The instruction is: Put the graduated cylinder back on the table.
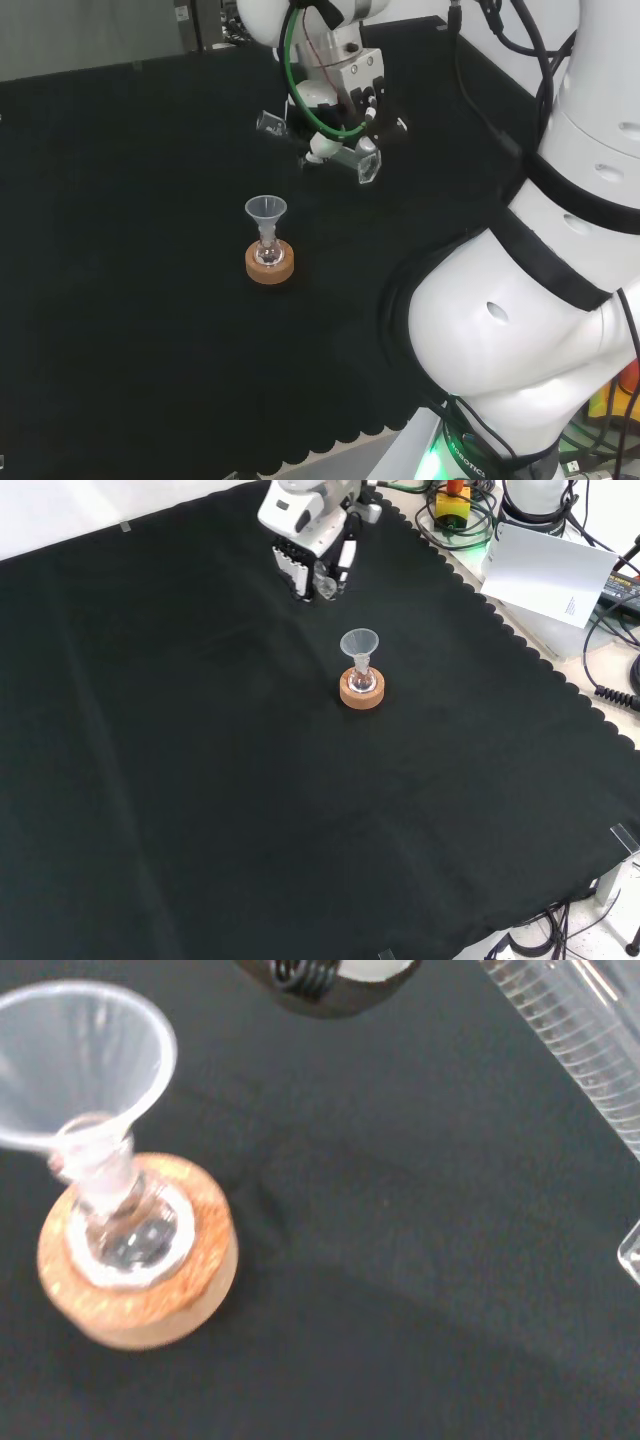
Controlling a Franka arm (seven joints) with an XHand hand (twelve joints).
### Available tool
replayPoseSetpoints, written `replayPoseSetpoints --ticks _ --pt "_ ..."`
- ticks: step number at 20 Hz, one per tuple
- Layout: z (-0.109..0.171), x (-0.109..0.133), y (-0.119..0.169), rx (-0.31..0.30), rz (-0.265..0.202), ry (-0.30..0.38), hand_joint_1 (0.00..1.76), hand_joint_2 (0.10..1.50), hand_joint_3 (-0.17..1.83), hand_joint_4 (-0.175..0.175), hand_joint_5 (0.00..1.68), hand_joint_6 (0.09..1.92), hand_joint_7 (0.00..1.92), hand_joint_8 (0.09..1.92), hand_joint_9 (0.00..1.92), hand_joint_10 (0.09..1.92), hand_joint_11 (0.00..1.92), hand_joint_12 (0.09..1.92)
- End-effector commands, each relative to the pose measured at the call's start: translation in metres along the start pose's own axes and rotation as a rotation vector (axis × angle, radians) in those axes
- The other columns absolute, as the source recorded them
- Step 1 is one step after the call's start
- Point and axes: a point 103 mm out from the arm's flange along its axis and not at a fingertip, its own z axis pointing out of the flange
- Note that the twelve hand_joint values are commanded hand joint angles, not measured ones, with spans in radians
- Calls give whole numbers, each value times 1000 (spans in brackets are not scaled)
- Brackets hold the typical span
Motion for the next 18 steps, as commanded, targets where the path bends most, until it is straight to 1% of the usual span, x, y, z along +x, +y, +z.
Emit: replayPoseSetpoints --ticks 1,6,7,11,14,16,18 --pt "8 -17 34 -71 -31 73 1283 1076 -175 -25 1153 737 1529 87 1616 87 1399 589" --pt "15 -23 58 -156 -48 161 1283 1076 -175 -25 1153 737 1528 87 1616 87 1401 589" --pt "16 -24 64 -162 -54 183 1283 1076 -175 -25 1152 737 1528 87 1616 87 1401 590" --pt "22 -27 88 -193 -86 228 1283 1076 -175 -25 1152 737 1528 87 1615 87 1403 590" --pt "23 -33 104 -233 -101 269 1283 1076 -175 -24 1153 737 1527 87 1615 87 1403 590" --pt "25 -36 113 -271 -103 307 1282 1076 -175 -23 1153 737 1527 87 1614 87 1403 590" --pt "29 -39 122 -296 -117 346 1283 1077 -175 -23 1153 736 1527 87 1614 87 1404 590"
